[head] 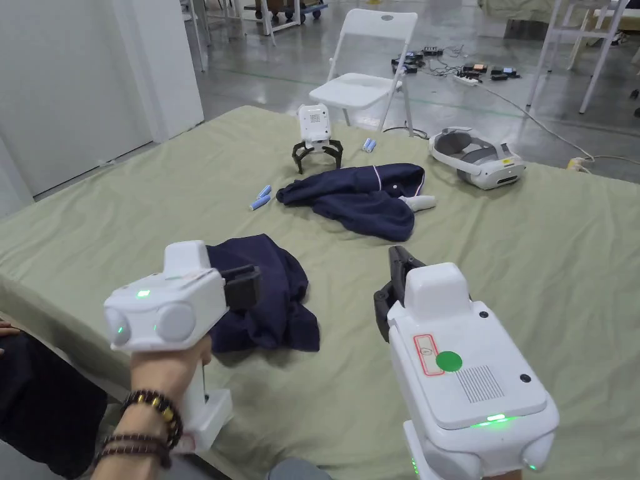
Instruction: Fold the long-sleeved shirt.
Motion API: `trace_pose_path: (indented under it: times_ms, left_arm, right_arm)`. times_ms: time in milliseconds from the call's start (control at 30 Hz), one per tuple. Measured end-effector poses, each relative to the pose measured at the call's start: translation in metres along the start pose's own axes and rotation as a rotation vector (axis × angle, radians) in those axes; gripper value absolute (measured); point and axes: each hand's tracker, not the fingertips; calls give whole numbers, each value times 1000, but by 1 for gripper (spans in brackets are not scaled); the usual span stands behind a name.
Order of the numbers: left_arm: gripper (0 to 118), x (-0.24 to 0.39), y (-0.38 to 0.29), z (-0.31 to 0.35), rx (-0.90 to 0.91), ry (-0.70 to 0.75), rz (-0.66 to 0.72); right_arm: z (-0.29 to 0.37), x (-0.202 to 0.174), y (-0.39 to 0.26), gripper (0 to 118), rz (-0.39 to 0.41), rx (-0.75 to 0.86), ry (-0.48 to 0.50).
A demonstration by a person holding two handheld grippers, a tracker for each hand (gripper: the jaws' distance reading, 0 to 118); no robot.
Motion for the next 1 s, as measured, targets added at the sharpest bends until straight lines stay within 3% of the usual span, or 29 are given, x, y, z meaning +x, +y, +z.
trace_pose_path:
  times_ms: [167, 200, 267, 300, 400, 567, 733, 1000]
  left_arm:
    - [92, -4, 3, -102, -167, 108, -30]
    - [78, 6, -7, -100, -220, 107, -2]
    - [28, 11, -16, -112, -299, 126, 28]
    - [20, 11, -18, -112, -294, 124, 25]
    - [18, 29, -8, -97, -251, 157, -78]
    - [15, 72, 50, -32, -88, -105, -114]
    - [15, 190, 72, 41, 24, -354, -242]
    - [15, 401, -27, 72, -103, -903, -309]
  right_arm:
    - [-13, 9, -16, 0, 24, -49, -13]
    - [-16, 11, -19, 0, 32, -70, -18]
    - [-16, 18, -25, 0, 29, -93, -27]
    - [-16, 23, -29, 0, 26, -100, -35]
    - [-10, 36, -34, 0, 17, -115, -61]
    - [16, 67, -31, 0, 10, -107, -125]
    - [67, 116, -20, 0, 20, -81, -260]
    - [171, 200, -14, 0, 45, -100, -552]
